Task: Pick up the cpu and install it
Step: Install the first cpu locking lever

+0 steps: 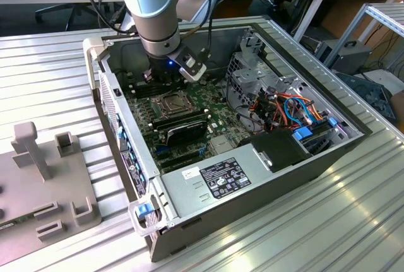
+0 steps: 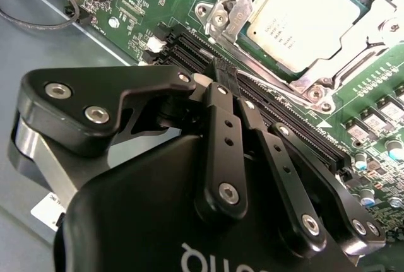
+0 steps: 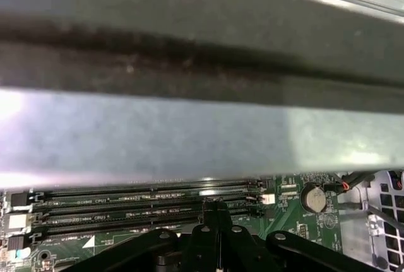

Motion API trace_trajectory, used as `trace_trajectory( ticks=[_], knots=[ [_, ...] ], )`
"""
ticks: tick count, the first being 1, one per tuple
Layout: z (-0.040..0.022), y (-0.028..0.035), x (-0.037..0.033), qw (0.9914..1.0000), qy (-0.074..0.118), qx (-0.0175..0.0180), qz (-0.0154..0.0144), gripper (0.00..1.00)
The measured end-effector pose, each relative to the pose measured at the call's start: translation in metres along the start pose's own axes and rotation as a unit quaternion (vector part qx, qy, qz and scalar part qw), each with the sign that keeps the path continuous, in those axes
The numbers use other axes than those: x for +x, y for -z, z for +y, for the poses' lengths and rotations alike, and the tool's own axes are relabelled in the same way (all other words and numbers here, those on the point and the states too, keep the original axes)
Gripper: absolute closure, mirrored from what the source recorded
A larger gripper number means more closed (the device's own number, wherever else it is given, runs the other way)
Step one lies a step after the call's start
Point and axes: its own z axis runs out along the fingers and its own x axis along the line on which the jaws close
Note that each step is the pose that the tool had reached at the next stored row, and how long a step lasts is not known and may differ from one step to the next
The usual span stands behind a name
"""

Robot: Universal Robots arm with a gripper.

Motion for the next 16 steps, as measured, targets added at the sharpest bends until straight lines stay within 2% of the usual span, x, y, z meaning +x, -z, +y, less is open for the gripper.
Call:
trace_trajectory(
  ticks=[16],
  knots=[
    [-0.0018,-0.002,-0.0016,1.0,0.0,-0.0002,-0.0001,0.89]
  ],
)
